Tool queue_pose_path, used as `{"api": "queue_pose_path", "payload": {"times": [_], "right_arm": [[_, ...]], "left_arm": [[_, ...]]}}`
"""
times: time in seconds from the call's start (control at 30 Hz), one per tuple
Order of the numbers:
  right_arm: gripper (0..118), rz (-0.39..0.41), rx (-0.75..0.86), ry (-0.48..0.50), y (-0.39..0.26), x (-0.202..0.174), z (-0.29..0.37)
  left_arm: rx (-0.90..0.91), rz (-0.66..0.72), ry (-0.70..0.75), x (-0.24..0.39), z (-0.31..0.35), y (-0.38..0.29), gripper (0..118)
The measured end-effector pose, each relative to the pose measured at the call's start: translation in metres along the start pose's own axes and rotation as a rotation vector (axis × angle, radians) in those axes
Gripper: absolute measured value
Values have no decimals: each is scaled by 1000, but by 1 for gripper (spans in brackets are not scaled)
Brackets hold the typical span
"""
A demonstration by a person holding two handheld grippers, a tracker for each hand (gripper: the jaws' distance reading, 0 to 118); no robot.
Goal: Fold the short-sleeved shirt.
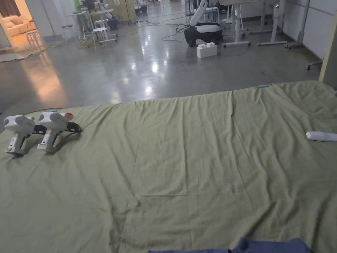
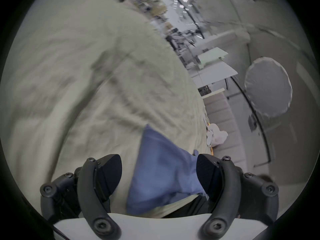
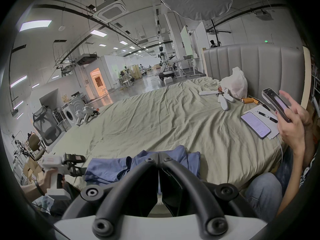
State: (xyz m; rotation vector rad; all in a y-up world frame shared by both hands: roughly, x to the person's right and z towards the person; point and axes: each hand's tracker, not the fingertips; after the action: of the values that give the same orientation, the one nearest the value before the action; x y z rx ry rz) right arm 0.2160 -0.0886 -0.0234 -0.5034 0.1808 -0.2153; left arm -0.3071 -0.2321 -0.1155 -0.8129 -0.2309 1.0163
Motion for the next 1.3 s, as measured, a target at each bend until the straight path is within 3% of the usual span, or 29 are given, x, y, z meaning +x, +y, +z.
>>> {"api": "queue_pose_path", "payload": {"times": [0.13, 0.17, 0.2, 0.27, 0.5, 0.63, 0.73, 0.8, 0.87, 0.97, 1.03, 1.13, 1.17, 1.27, 1.3], "right_arm": [[0, 30, 10, -10, 3, -2, 9], [0, 31, 11, -13, 4, -3, 12], [0, 31, 12, -15, 4, -2, 13], [0, 29, 13, -23, 5, 0, 16], [0, 24, 14, -2, 7, 7, 18], [0, 56, -8, -3, 4, 11, 13], [0, 56, -22, -1, 0, 11, 7], [0, 55, -27, 2, -2, 10, 7], [0, 54, -22, 5, -3, 7, 7], [0, 48, -5, 4, -3, 4, 10], [0, 8, 17, 3, -4, 4, 12], [0, -3, 33, -7, -6, 0, 19], [0, -1, 33, -13, -6, 0, 21], [0, -2, 8, -25, -10, 6, 22], [0, -3, 3, -29, -12, 8, 22]], "left_arm": [[-15, 151, -90, -11, -28, -13, 55], [-16, 174, -85, -11, -33, -15, 42], [-4, 161, -84, -8, -36, -17, 20], [5, 165, -56, -5, -39, -19, 14], [129, 17, -20, 14, 39, 19, 13], [156, -272, 149, 45, 91, 44, 13], [225, -185, 113, 80, 102, 43, 13], [204, -240, 118, 109, 87, 31, 13], [137, -393, 110, 140, 58, 8, 13], [4, -509, 75, 172, -2, -33, 13], [-28, -582, 128, 180, -50, -64, 14], [-124, -557, 86, 184, -98, -91, 16], [-144, -548, 67, 181, -107, -96, 24], [-249, -589, 111, 183, -138, -109, 68], [-256, -607, 134, 184, -138, -109, 68]]}}
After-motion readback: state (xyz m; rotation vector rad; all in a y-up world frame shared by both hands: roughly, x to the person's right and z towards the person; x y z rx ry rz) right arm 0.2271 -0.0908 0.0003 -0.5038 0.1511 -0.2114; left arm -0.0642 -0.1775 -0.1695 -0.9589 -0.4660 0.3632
